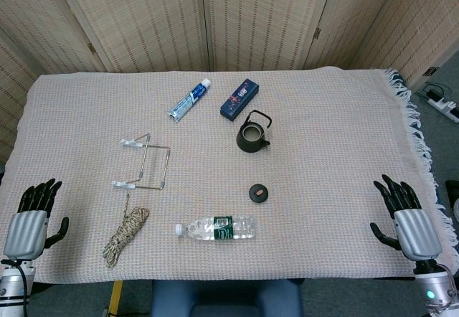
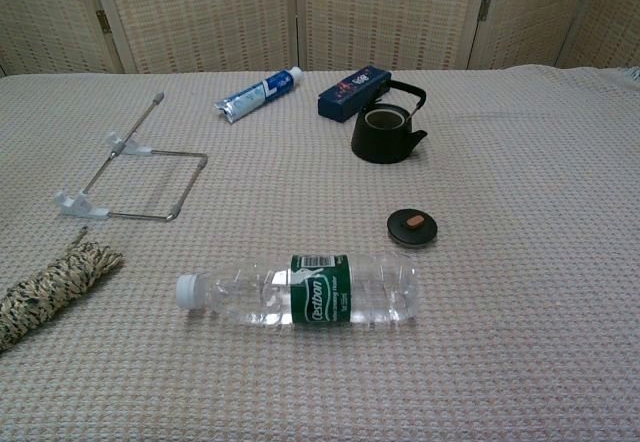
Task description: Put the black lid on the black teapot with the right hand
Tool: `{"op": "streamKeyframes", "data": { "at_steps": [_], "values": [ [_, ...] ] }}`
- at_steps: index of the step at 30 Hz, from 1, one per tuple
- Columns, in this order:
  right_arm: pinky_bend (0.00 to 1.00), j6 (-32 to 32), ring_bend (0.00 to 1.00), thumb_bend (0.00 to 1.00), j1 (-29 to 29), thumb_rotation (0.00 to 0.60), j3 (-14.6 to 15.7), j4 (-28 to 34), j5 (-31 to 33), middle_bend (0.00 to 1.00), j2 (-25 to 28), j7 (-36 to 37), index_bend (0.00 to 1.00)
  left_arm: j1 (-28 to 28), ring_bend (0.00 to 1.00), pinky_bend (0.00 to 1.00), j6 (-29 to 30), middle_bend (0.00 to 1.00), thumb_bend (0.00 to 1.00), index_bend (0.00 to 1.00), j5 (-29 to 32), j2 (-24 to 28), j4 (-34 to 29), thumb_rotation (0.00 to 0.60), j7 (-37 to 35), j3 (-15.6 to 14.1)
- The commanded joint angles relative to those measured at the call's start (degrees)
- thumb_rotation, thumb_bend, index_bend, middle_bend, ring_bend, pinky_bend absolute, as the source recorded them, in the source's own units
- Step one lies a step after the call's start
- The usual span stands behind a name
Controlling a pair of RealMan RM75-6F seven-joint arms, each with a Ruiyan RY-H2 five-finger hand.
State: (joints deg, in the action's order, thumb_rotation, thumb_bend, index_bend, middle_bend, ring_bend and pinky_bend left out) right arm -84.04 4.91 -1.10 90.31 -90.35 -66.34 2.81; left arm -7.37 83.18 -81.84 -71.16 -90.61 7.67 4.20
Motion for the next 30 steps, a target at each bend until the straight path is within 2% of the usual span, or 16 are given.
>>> {"op": "streamKeyframes", "data": {
  "at_steps": [1,13,20,25,28,30],
  "values": [
    [0.0,-0.12,0.08,0.34,0.02,0.6,-0.03,0.07,-0.09,0.03,0.05,-0.09,0.0,0.0,0.0,0.0,-0.1,0.0,0.43,0.0,0.07,0.0,0.04,0.6,0.0,-0.06],
    [0.0,-0.62,0.08,0.34,-0.11,0.6,-0.07,0.56,-0.22,0.03,0.62,-0.44,0.0,0.47,0.0,0.0,0.64,0.0,0.43,0.0,-0.5,0.46,-0.06,0.6,-0.77,-0.39],
    [0.0,2.04,0.1,0.34,2.09,0.6,-1.08,3.0,0.06,0.03,2.42,-3.36,0.0,0.4,0.0,0.0,0.9,0.0,0.43,0.0,-1.08,0.87,-0.28,0.6,-0.56,-0.44],
    [0.0,7.81,0.11,0.34,6.93,0.6,-2.56,6.52,-0.53,0.03,3.77,-8.96,0.0,0.59,0.0,0.0,1.21,0.0,0.43,0.0,-1.38,1.51,-0.7,0.6,-0.94,-0.54],
    [0.09,11.34,0.21,0.34,10.04,0.6,-3.63,9.11,-0.6,0.05,4.1,-12.4,0.0,0.8,0.0,0.0,1.69,0.0,0.43,0.0,-1.61,1.74,-0.85,0.6,-1.01,-0.57],
    [0.26,13.57,0.34,0.34,11.82,0.6,-4.22,10.41,-0.18,0.08,3.98,-13.33,0.0,0.82,0.0,0.0,1.7,0.0,0.43,0.0,-1.7,1.81,-0.91,0.6,-0.97,-0.61]
  ]
}}
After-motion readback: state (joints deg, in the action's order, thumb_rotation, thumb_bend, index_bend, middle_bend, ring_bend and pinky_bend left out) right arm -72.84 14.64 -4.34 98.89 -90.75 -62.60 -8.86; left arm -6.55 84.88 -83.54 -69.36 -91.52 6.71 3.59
